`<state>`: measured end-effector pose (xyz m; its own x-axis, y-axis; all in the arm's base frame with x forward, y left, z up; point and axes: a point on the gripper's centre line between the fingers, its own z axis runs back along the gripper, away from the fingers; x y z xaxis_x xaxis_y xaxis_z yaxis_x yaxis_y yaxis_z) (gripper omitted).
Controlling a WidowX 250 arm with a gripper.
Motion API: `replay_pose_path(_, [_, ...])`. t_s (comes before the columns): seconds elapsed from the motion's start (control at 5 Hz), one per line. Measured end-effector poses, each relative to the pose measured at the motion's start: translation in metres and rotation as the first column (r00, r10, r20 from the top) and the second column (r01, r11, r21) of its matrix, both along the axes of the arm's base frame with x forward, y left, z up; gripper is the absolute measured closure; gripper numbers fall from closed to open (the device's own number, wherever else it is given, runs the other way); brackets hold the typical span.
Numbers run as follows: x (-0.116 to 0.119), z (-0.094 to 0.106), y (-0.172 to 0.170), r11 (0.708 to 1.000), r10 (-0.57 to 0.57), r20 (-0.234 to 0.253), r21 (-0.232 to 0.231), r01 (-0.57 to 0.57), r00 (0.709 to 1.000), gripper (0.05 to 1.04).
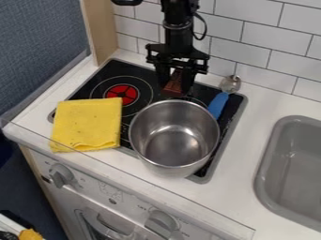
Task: Move the chocolate bar to the left side of the spoon
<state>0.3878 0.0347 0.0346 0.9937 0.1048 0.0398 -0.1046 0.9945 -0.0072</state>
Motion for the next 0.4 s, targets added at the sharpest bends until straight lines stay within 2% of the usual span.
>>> replay_pose_path(0.2, [0.006, 0.0, -0.006, 0.999, -0.033, 0.031, 0.018, 0.032, 0.999, 0.494])
replay_pose_path(0.4, [0.006, -0.012, -0.015, 0.998, -0.06, -0.015, -0.001, 0.06, 0.998, 0.425])
